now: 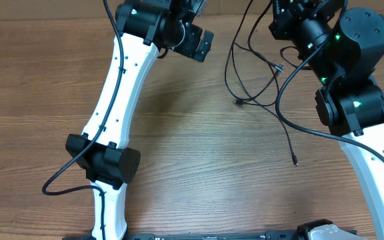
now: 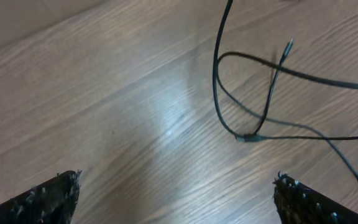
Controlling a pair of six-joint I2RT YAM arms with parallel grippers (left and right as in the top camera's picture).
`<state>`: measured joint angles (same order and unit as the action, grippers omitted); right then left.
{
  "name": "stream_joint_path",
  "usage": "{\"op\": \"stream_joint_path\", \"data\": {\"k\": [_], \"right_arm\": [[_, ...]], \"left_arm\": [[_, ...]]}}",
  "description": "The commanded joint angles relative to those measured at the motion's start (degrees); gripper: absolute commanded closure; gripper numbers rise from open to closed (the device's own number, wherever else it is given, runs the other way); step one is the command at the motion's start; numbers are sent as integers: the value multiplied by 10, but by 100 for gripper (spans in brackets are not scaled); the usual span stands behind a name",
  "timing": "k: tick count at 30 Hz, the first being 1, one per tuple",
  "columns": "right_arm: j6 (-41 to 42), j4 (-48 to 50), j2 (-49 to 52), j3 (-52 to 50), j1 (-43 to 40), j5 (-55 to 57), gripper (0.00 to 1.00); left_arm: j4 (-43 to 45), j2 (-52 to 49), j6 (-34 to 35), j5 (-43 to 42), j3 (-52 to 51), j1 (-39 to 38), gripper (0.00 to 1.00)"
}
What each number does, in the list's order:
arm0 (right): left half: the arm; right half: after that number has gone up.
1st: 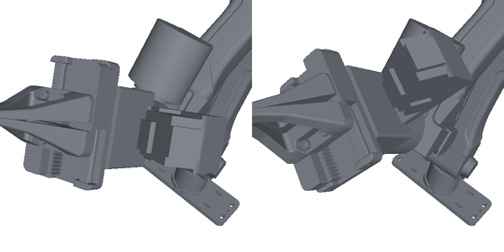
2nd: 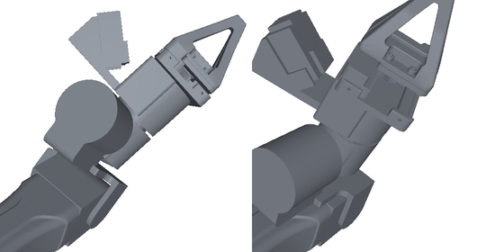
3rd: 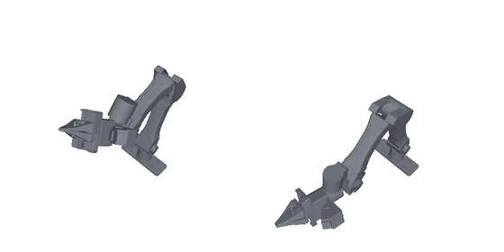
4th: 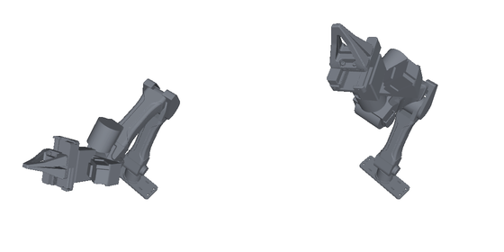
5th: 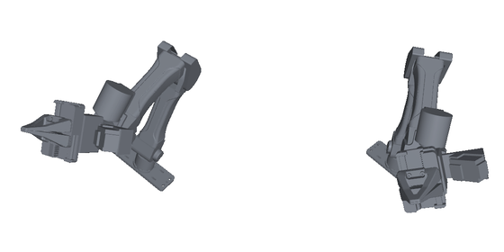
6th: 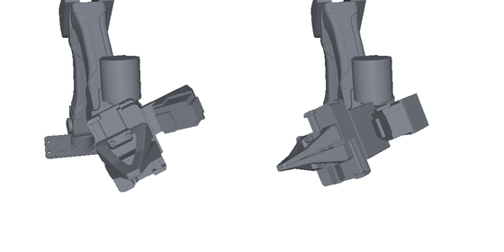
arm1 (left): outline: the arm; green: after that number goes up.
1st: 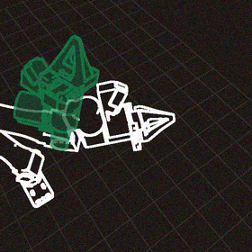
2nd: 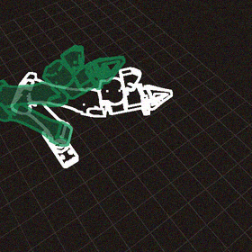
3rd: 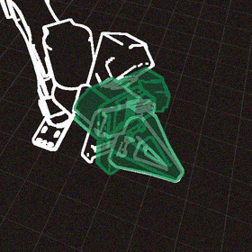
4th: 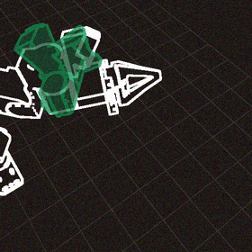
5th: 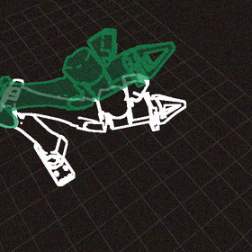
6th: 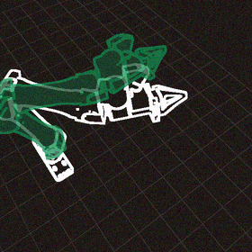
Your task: Untangle cables
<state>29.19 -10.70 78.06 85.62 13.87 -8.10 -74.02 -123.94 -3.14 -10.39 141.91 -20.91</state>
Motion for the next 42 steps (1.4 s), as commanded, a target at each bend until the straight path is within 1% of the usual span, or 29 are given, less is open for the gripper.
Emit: {"op": "stream_joint_path", "data": {"k": [1,5,8,10,12,14,15,16,18,20,23,26,29,34,36,39,42], "right_arm": [[-14,3,1,12,-7,8,96],[-10,3,1,12,-8,-3,96],[-10,-2,1,12,-10,-25,96],[-10,-1,0,12,-17,-39,96],[-8,1,0,12,-31,-73,96],[9,5,1,12,-47,-108,96],[21,10,1,12,-59,-127,96],[30,14,1,12,-69,-145,96],[54,22,1,12,-94,-179,96],[74,30,1,12,-118,-217,96],[105,44,1,12,-159,-285,96],[135,70,1,12,-192,-364,96],[153,93,1,12,-207,-424,96],[158,94,1,12,-217,-462,96],[163,94,1,12,-217,-476,97],[169,94,1,12,-217,-482,96],[174,103,1,12,-217,-486,96]], "left_arm": [[2,-2,5,7,7,-1,0],[7,-2,6,3,7,-1,0],[13,-2,21,2,7,-1,0],[13,-6,1,-6,7,-2,0],[-2,-14,-64,-41,7,-2,0],[-4,-28,-111,-104,7,-1,1],[-5,-38,-148,-155,7,0,6],[-8,-46,-199,-208,7,1,9],[-22,-66,-332,-332,7,2,13],[-24,-81,-392,-403,7,2,12],[-17,-101,-450,-454,7,1,11],[17,-122,-487,-462,7,-5,12],[63,-133,-499,-464,7,-10,15],[122,-135,-540,-469,7,-16,18],[144,-135,-553,-466,7,-21,16],[155,-135,-568,-454,7,-29,11],[155,-136,-595,-431,7,-37,11]]}}
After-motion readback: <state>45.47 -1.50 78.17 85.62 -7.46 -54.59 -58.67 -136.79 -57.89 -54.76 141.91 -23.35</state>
